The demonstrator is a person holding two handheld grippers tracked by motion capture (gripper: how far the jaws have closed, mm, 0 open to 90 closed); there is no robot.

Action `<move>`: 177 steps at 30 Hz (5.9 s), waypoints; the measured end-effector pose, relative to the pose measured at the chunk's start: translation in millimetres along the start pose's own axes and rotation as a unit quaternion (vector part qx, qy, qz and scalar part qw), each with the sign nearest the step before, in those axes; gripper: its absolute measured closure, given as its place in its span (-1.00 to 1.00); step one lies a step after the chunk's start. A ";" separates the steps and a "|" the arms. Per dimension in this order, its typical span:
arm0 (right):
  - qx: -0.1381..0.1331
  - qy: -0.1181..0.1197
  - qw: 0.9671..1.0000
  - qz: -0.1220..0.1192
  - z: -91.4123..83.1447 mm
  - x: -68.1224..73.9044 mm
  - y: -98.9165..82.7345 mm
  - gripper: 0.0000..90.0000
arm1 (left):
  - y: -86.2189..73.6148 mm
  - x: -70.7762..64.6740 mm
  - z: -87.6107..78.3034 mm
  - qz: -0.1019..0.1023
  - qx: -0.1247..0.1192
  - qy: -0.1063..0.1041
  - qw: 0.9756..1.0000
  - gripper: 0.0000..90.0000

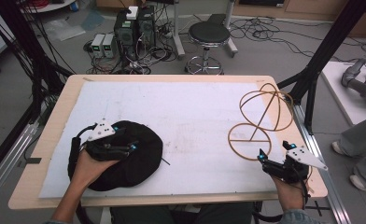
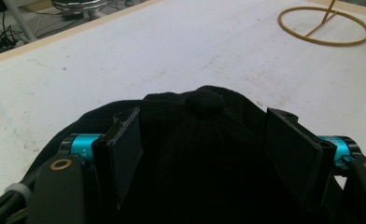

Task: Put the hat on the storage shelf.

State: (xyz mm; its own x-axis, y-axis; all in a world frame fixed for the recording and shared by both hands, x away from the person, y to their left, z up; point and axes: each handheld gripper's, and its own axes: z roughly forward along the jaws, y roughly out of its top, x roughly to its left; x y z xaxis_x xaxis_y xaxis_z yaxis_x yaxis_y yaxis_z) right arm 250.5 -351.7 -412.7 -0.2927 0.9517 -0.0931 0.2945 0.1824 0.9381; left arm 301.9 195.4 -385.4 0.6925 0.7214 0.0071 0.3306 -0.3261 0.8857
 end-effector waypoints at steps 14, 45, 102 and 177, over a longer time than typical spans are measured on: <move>-0.003 0.002 1.000 0.002 -0.6 0.3 0.5 -0.76 | -0.6 2.3 0.4 -0.010 0.025 -0.002 1.000 0.30; -0.006 0.000 1.000 0.004 -2.1 -1.2 1.2 -0.76 | 21.3 11.0 -30.9 0.038 -0.055 -0.021 0.998 0.67; -0.006 0.008 1.000 0.006 -2.3 -2.8 -1.2 -0.76 | 226.3 35.1 18.5 0.138 -0.172 -0.135 0.966 0.66; -0.005 0.010 1.000 0.017 -6.6 -10.8 -4.8 -0.76 | 325.5 -88.4 178.0 0.191 -0.182 -0.339 0.903 0.65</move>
State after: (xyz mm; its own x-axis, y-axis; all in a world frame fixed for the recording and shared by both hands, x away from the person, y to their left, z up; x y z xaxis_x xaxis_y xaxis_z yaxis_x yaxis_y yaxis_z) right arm 246.2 -364.5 -414.0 -0.3004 0.9523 -0.0540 0.2949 0.1466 0.9442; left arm 462.4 -83.3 -180.4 0.9857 0.0199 0.1676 -0.1623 -0.1602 0.9736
